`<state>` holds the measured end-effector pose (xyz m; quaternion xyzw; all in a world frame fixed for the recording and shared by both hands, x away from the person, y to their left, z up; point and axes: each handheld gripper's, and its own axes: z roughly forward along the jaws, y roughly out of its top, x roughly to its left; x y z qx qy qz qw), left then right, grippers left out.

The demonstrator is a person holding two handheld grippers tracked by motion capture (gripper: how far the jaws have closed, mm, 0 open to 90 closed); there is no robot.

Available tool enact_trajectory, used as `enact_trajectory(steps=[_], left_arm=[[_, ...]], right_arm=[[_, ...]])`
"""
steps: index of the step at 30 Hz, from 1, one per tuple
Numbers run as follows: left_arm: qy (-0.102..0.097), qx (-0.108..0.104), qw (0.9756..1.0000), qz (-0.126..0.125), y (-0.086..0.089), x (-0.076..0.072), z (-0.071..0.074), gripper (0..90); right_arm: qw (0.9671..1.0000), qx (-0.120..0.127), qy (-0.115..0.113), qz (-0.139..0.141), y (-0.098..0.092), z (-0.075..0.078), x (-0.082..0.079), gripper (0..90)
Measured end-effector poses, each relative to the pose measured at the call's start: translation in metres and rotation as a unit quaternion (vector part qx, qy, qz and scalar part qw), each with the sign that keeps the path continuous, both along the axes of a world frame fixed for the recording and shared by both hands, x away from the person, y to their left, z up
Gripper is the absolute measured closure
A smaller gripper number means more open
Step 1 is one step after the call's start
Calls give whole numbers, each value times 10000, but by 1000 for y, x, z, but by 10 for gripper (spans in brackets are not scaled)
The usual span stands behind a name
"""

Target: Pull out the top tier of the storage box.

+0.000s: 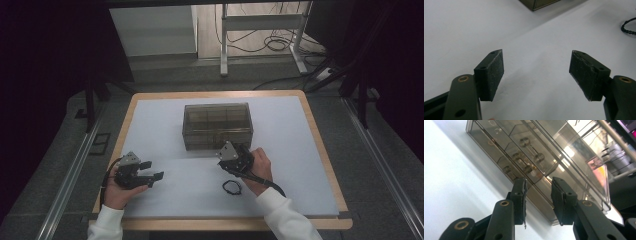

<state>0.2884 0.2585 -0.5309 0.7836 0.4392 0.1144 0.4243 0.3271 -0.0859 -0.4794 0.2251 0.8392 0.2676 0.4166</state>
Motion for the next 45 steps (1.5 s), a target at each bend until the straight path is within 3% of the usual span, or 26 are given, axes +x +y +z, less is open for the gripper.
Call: enact_trajectory(steps=[5, 11, 21, 27, 45], left_arm=[[3, 4, 10000, -5, 0, 0, 0, 279], [4, -2, 10000, -7, -1, 0, 0, 279], [-32, 15, 10000, -18, -1, 0, 0, 279], [-50, 12, 10000, 1, -3, 0, 0, 279], [-240, 95, 9996, 110, -16, 5, 8, 281]], right_arm=[[9990, 358, 244, -63, -9, 3, 1, 641], [9953, 795, 552, -60, -19, 6, 1, 630], [9833, 1497, 1028, -152, -45, 7, 5, 608], [9769, 1747, 1210, -237, -59, 6, 7, 599], [9624, 2215, 1526, -374, -98, 1, 13, 569]])
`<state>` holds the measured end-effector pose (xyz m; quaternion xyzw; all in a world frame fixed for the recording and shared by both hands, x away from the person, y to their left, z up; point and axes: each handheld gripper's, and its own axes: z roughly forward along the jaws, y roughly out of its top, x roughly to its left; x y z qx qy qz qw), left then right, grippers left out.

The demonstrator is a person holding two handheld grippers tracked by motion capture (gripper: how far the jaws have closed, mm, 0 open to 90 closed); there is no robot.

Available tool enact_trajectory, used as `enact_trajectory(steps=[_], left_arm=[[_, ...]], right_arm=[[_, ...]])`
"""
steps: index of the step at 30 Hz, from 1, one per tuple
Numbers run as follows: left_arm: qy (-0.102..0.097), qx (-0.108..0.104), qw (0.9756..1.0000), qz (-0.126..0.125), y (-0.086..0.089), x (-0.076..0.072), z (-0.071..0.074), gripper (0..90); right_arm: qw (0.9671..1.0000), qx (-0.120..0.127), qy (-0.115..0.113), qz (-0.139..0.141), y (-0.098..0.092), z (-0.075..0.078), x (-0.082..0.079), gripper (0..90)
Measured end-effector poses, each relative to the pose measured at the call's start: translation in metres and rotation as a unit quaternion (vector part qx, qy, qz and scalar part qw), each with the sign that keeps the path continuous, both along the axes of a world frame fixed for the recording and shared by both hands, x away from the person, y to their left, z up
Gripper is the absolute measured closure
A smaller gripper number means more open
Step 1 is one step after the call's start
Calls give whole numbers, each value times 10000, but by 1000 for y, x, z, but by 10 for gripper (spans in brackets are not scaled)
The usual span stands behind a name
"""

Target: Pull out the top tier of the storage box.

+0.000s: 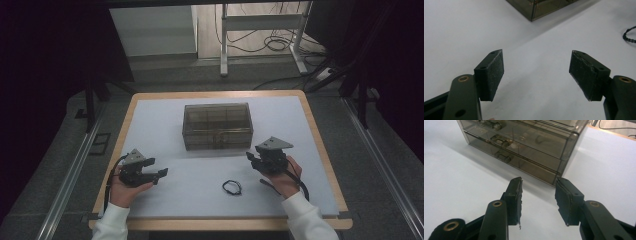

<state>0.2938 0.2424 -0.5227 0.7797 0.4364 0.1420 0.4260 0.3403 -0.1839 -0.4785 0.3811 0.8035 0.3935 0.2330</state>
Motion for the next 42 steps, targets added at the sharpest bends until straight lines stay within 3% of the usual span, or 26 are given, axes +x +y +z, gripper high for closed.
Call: enact_trajectory(steps=[9, 15, 23, 42], left_arm=[[-150, 0, 9999, -19, -16, 9, 12, 287], [-192, -139, 9996, -143, -28, 23, 22, 294], [-332, -62, 9992, -229, -41, 35, 34, 312], [-425, -55, 9988, -240, -55, 59, 39, 409]], right_arm=[[9999, 113, 0, 62, -10, 3, 5, 563], [9999, 132, -40, 84, -14, 7, 9, 562], [9998, 147, -71, 119, -14, 10, 16, 562], [9994, 231, -130, 211, -9, 14, 34, 572]])
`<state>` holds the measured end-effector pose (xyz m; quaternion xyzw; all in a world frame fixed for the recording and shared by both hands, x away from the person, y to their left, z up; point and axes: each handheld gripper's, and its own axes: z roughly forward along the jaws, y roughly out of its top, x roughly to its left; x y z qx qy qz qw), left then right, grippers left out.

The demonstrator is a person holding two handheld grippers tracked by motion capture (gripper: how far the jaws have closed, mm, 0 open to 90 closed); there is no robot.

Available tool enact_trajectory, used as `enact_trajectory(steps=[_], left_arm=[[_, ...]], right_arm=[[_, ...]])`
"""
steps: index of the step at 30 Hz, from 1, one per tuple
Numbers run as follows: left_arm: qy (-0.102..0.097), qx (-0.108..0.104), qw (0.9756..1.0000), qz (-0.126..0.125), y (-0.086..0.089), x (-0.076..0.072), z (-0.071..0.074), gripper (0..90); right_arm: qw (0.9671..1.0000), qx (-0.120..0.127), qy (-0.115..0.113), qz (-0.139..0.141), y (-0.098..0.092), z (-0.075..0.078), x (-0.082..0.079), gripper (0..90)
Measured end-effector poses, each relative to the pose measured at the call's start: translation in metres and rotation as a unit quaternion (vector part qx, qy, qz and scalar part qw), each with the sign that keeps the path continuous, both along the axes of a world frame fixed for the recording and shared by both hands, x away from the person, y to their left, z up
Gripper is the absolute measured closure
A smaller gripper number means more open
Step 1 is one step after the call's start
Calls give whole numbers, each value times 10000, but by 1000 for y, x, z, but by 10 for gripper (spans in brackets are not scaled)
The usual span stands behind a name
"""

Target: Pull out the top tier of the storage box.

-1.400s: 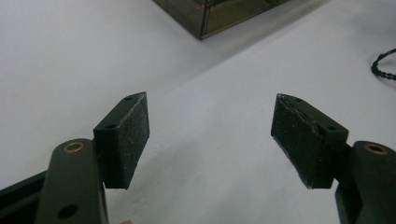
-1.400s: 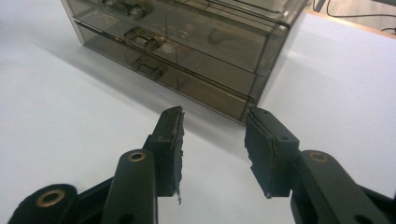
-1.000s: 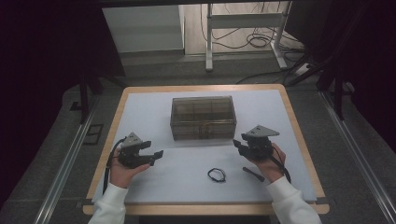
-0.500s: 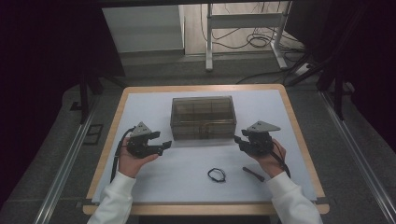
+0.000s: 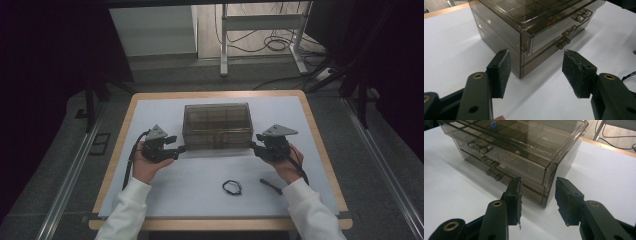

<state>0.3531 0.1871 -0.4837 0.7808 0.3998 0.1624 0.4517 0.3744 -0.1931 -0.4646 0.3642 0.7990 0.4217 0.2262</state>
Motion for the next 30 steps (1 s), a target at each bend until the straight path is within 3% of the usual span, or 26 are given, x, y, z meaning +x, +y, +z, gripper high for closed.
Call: enact_trajectory(steps=[13, 30], left_arm=[[-47, 37, 10000, 19, -9, 7, -2, 525], [18, 43, 9999, 138, -7, 14, -6, 632]], right_arm=[[10000, 42, -8, 20, 3, -2, 7, 590], [10000, 17, -47, 69, 8, -6, 14, 663]])
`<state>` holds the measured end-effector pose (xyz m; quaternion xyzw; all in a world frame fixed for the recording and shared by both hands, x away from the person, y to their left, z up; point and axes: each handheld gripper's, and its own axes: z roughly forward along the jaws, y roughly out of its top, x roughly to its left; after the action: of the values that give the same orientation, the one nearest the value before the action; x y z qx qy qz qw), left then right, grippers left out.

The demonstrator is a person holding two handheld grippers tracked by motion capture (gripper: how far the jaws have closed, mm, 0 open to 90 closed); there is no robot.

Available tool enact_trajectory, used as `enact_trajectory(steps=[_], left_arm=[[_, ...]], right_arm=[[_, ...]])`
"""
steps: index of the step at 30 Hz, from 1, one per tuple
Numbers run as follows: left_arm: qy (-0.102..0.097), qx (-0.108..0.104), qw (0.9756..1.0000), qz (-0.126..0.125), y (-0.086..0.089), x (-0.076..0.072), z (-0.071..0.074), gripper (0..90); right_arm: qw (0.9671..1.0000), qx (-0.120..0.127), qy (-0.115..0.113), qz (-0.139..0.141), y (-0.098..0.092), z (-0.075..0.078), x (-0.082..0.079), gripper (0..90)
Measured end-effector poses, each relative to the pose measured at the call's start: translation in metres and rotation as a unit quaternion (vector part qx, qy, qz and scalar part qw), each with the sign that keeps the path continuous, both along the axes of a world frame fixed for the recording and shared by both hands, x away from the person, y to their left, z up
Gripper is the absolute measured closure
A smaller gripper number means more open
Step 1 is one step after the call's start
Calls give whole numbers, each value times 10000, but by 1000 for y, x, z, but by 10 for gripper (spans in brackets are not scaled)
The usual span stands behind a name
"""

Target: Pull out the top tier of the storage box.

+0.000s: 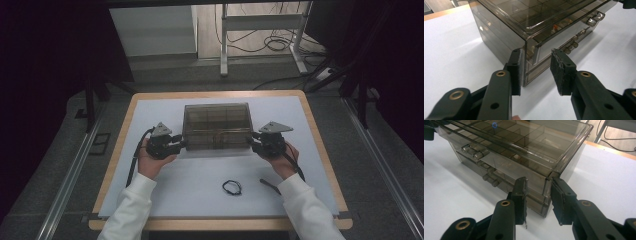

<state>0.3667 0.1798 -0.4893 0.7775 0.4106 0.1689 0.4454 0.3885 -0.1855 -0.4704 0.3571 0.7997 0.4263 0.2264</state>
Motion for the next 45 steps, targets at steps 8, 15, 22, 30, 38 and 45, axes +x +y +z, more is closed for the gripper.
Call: enact_trajectory(steps=[8, 15, 22, 30, 38, 45], left_arm=[[39, 17, 10000, 59, 1, 0, -2, 701], [31, -20, 10000, 85, 1, -1, -3, 728], [-15, -137, 9999, 69, 2, -4, -4, 741], [-50, -117, 9999, 2, -2, -3, -2, 761], [-70, -22, 10000, 32, -4, -5, -2, 784], [-81, -38, 10000, 20, -3, -7, -3, 791]], right_arm=[[10000, -33, -35, -68, -1, -1, 1, 742], [10000, -16, -34, -72, -1, -1, 0, 744], [10000, -12, -45, -58, -1, -1, 0, 743], [10000, -19, -38, -59, -1, -1, -1, 742], [10000, -36, -49, -68, -1, -1, -3, 754], [10000, -59, -47, -42, -2, -1, -5, 756]])
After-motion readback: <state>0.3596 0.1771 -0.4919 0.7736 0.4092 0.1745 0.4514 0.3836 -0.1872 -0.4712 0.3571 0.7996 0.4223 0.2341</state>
